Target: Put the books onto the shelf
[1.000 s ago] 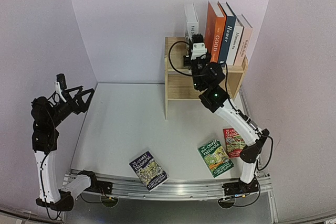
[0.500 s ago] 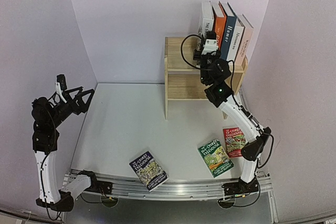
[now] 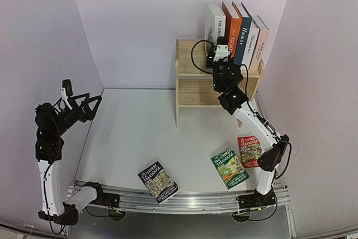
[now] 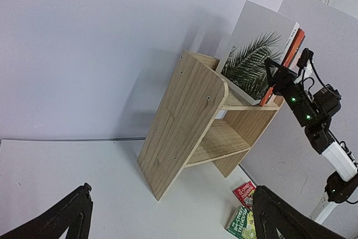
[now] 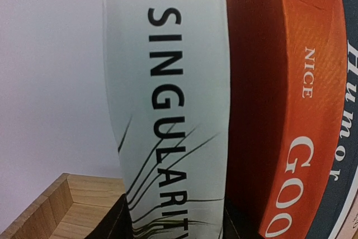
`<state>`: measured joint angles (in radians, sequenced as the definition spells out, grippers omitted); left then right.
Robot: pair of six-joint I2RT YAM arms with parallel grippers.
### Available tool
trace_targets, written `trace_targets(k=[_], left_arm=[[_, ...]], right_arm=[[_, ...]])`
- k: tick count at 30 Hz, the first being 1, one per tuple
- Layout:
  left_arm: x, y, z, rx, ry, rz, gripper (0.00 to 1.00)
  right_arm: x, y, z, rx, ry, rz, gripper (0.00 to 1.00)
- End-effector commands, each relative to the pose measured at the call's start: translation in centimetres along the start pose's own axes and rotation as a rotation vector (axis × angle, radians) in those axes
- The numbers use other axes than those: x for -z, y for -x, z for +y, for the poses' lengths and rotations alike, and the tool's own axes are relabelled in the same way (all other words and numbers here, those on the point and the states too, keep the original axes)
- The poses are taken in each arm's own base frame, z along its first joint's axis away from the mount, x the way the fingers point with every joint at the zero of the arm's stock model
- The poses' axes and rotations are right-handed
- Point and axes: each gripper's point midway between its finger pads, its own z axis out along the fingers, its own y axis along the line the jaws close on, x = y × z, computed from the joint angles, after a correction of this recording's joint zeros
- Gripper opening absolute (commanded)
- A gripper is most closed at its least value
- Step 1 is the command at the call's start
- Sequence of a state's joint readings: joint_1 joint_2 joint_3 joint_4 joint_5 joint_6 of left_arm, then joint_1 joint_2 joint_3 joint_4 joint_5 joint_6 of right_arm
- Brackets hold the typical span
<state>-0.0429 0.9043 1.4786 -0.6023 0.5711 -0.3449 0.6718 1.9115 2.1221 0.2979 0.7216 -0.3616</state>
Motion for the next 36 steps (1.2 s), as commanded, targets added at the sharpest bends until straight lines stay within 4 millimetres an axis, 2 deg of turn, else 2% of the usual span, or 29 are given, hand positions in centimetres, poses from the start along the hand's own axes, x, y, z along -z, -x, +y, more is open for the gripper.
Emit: trace_targets(k=[1,6,13,19,24,29,36], left_arm=[[0.0,-0.3,-0.3,0.012,-0.021,0.012,1.0],[-0.1,-0.5,-0.4,0.02,-0.029,0.017,1.0],[0.2,-0.4,-0.8,0.014,-0.04,0.015,1.0],[0.6,-0.4,-1.0,0.007,-0.037,0.012,1.0],[1.0,-0.5,-1.2,0.004,-0.037,0.011,1.0],[0.9,-0.8,-1.1,0.008,-0.04,0.017,1.0],[0.6,-1.1,-1.0,0.029,-0.048,0.032,1.0]], right_arm=[[1.8,3.5,-2.2,-0.067,-0.062,-0.042,0.41],[2.4,3.2,-3.1,-0.088,-0.134,-0.058,0.29],[1.2,2.5,-2.2,-0.025,-0.15,-0.069,0.26],[0.2,2.5,-2.7,-0.036,-0.154,-0.086,0.21],[0.3,2.4,-2.7,-0.045,-0.135,-0.068,0.32],[1.3,2.8,-2.5,-0.079,-0.075,-0.053,0.52],[3.1,3.8,-1.8,-0.095,-0.02,-0.043,0.56]])
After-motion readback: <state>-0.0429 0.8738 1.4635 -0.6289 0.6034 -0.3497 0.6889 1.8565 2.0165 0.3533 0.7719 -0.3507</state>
